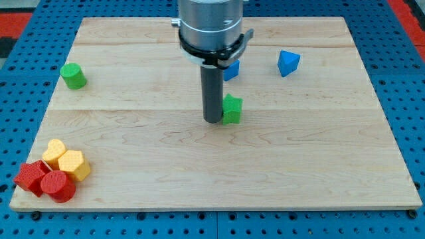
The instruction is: Move the green circle towards the green star
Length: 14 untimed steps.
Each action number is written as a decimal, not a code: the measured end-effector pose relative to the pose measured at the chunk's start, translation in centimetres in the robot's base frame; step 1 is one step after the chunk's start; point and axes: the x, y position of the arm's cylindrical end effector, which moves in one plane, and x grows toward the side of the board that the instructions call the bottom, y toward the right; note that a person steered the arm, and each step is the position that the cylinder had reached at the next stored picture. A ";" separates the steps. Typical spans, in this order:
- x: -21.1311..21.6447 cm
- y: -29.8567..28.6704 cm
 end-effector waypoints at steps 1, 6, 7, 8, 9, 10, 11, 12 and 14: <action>0.0 -3.9; -7.9 -30.5; -11.4 -30.4; -12.2 -27.9; -9.2 -24.3; -6.5 -21.8; -8.4 -25.3; -9.9 -30.5; -5.4 -30.5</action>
